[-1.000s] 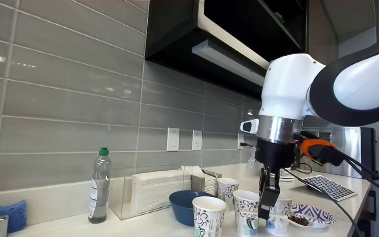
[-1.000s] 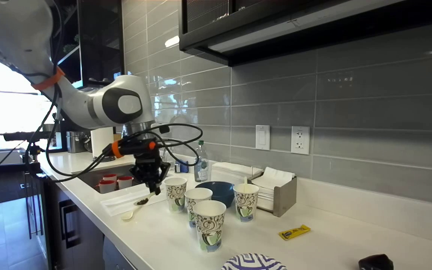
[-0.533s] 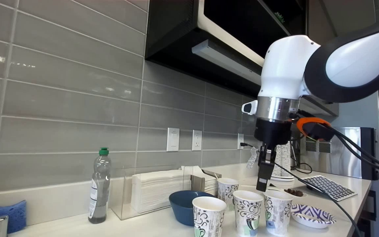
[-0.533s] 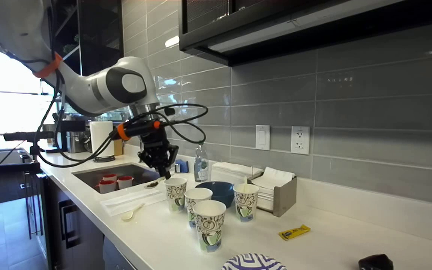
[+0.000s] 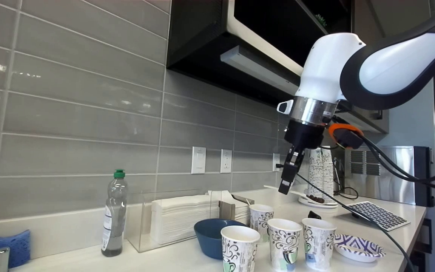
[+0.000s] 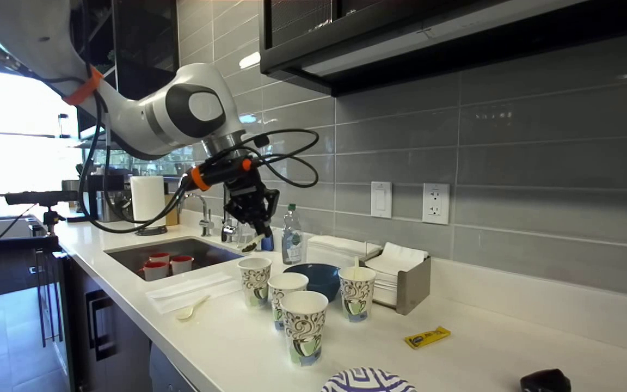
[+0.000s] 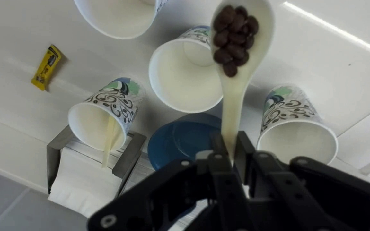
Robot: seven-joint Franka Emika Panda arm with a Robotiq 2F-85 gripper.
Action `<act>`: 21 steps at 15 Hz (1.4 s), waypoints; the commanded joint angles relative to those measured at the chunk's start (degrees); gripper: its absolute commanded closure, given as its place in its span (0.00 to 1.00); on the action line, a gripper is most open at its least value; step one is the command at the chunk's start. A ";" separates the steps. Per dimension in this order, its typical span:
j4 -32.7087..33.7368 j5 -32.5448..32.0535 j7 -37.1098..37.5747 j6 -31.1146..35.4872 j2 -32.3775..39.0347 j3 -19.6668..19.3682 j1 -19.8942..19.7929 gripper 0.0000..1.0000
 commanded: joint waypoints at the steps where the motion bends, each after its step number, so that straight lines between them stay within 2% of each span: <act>1: 1.45 -1.13 -0.89 4.44 2.70 -0.58 -0.86 0.97; 6: 2.55 -1.28 -2.05 9.92 7.02 -0.76 -0.97 0.97; 13: 0.00 -0.44 -2.84 22.76 9.82 -2.58 -1.63 0.97; 21: -1.74 -2.71 -1.02 30.20 12.40 -2.53 -4.25 0.97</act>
